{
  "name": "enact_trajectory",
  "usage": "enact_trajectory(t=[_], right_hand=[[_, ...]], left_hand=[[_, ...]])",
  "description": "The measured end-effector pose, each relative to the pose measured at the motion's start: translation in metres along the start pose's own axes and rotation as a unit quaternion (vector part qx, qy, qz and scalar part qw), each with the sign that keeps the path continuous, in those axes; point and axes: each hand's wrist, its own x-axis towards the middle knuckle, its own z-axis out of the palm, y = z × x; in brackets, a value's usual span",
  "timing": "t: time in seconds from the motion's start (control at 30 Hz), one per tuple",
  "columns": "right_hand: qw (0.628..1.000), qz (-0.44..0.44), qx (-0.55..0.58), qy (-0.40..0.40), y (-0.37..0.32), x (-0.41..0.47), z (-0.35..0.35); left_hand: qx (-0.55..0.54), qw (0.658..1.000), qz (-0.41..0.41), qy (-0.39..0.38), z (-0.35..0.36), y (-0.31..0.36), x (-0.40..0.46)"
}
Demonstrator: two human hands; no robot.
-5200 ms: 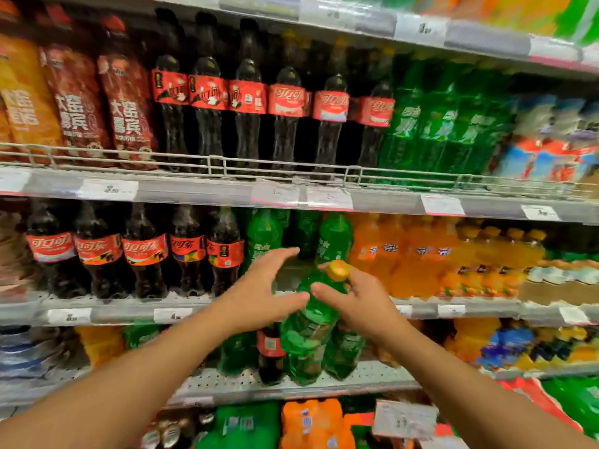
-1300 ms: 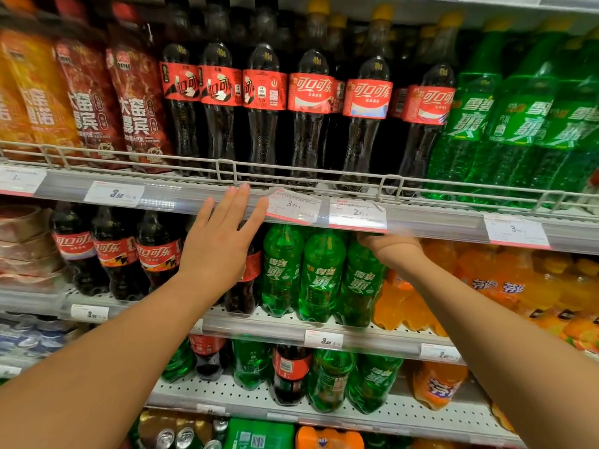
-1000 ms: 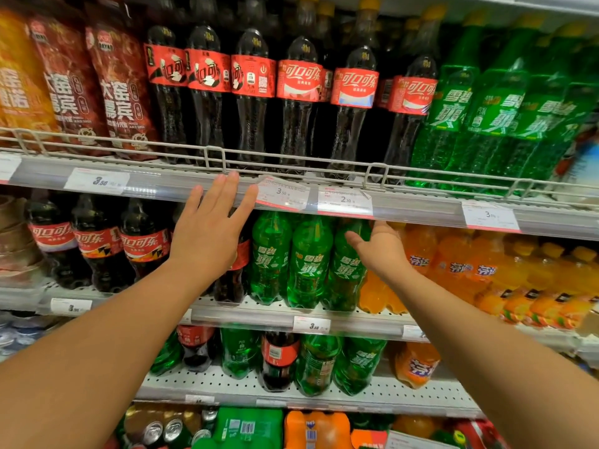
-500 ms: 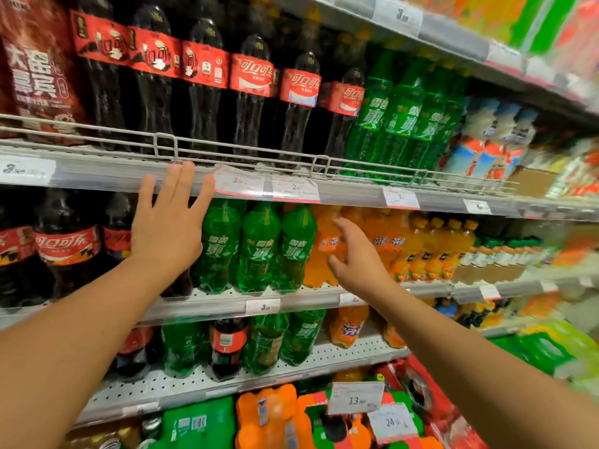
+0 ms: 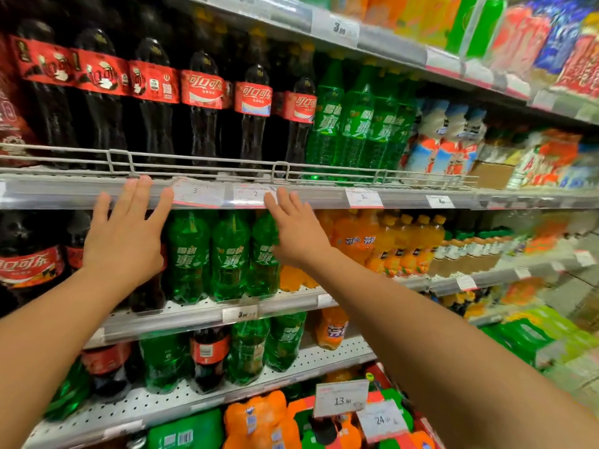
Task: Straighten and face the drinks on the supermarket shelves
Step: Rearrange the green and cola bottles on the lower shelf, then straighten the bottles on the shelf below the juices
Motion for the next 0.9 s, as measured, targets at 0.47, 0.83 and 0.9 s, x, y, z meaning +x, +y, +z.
enact_trajectory(t=[0.47, 0.83, 0.9], right_hand=[[0.999, -0.041, -0.036, 0.003, 0.016, 0.004, 0.003], [0.985, 0.132, -0.082, -0.077, -0.044, 0.007, -0.027], [0.981, 0.170, -0.060, -0.074, -0.079, 0.012, -0.037]], left_hand=[[0.061, 0.994, 0.041, -0.075, -0.025, -0.049, -0.018], [0.106, 0.988, -0.040, -0.107, -0.030, -0.184, -0.071], [0.094, 0.987, -0.026, -0.131, -0.031, -0.199, -0.075]])
